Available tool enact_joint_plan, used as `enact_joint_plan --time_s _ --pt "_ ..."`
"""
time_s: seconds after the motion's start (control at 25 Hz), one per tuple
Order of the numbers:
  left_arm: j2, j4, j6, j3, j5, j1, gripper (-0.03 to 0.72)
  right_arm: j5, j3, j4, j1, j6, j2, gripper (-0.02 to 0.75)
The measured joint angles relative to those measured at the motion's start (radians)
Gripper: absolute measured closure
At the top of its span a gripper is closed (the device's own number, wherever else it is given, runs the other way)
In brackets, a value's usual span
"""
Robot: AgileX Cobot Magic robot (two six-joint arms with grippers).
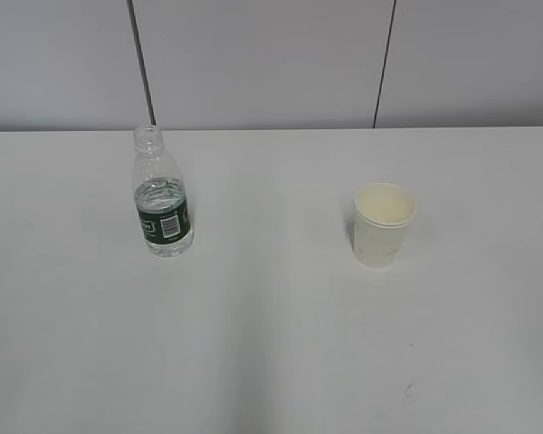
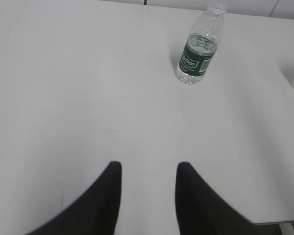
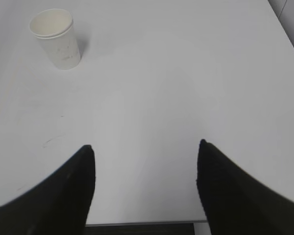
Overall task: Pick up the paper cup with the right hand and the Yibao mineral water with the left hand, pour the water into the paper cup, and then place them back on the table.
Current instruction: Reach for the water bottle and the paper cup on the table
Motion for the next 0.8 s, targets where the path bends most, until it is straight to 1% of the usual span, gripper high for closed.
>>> enact_joint_plan --time_s 0.8 --pt "0.0 -0.003 0.0 0.0 0.0 0.0 0.447 0.0 0.0 0.0 0.0 0.0 0.0 0.225"
